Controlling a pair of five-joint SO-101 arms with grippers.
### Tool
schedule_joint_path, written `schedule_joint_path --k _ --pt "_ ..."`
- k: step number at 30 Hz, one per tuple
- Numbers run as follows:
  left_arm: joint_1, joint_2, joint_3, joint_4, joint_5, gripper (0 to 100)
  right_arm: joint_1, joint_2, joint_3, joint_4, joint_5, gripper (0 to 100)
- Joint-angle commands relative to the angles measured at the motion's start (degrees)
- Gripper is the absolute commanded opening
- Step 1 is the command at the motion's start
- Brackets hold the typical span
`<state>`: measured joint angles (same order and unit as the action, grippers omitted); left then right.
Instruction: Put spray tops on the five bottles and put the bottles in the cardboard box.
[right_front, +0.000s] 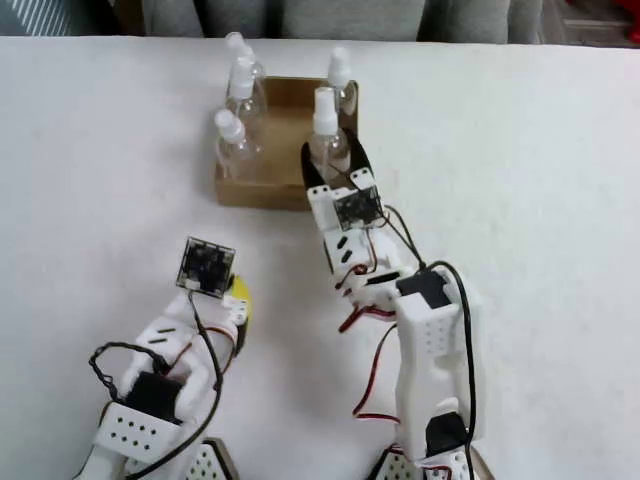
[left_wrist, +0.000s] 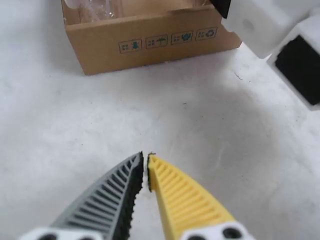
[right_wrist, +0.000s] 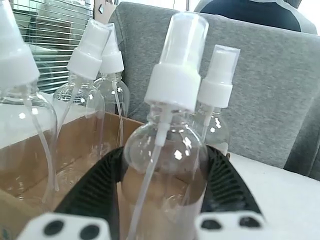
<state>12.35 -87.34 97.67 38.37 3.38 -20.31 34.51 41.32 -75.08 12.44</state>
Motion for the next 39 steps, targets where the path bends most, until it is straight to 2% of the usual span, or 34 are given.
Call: schedule_joint_path --k 1,14,19,23,27,31,36,39 --pt "0.8 -0.7 -0.3 -1.2 -0.4 2 -0.5 -0.2 -1.9 -1.3 0.5 1.5" --pt "-0.7 -0.7 -0.3 -3.6 0.0 2 -0.1 -1.9 -1.5 -3.0 0.4 1.5" --pt "-4.8 -0.6 -0.4 -8.4 0.1 2 -1.3 -10.2 2.7 -4.5 0.4 1.5" --pt "-3.5 -0.5 -0.4 -8.3 -0.2 2 -2.1 -21.2 10.7 -3.6 -2.3 1.5" --pt "1.9 -0.7 -0.8 -5.5 -0.3 2 -2.2 -34.2 15.8 8.0 -7.5 1.5" --pt "9.3 -0.7 -2.8 -5.5 0.7 2 -2.3 -47.3 18.8 23.5 -16.8 1.5" --pt "16.2 -0.4 -0.3 -17.7 11.3 2 -2.9 -61.1 20.2 42.9 -25.3 1.5" --pt "18.1 -0.5 -0.4 -21.3 11.9 2 -4.0 -65.8 20.9 52.9 -27.2 1.5"
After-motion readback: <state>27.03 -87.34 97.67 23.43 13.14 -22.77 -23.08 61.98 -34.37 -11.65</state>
